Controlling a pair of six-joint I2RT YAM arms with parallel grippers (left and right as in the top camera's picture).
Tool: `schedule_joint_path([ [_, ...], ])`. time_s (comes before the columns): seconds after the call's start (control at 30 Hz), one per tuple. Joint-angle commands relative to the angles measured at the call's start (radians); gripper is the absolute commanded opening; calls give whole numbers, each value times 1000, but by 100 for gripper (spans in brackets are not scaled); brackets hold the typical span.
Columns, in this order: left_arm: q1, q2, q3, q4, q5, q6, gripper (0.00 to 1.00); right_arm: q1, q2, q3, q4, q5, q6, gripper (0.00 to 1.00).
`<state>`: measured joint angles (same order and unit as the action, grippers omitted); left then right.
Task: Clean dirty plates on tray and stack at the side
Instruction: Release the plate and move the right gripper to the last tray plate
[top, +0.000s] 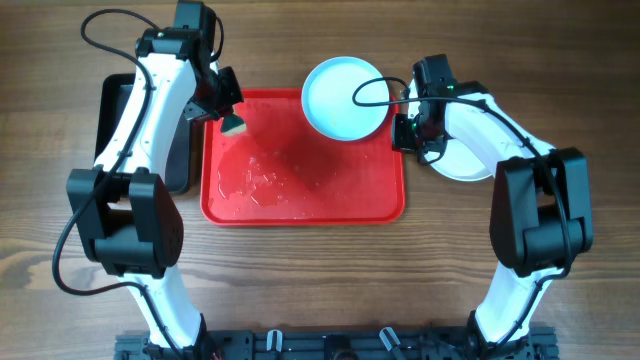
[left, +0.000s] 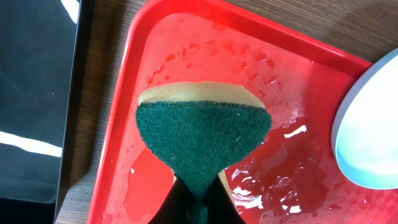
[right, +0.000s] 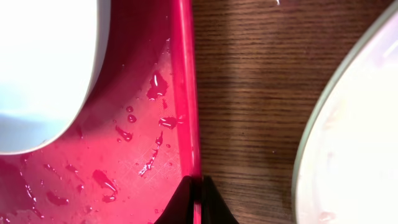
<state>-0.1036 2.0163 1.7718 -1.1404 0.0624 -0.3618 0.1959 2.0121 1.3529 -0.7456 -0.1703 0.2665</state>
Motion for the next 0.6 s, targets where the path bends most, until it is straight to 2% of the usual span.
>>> schedule_joint_path([
  [0.0,-1,-18,-8,3,16,-13,4,3,28,-24,-26,70,77,4],
  [0.1,-1,-18,-8,2,16,-13,4,-1,26,-17,-24,66,74,6],
  [0.17,-1,-18,-8,3,16,-13,4,-4,23,15,-43,56,73,20],
  [0.2,-1,-18,-8,3,16,-13,4,-4,21,40,-57,46,70,23],
  [0.4,-1,-18,-8,2,16,-13,4,-3,9,233,-124,-35,51,30],
  [0.57,-1,-18,-8,3,16,-13,4,-2,13,266,-55,-45,116,31],
])
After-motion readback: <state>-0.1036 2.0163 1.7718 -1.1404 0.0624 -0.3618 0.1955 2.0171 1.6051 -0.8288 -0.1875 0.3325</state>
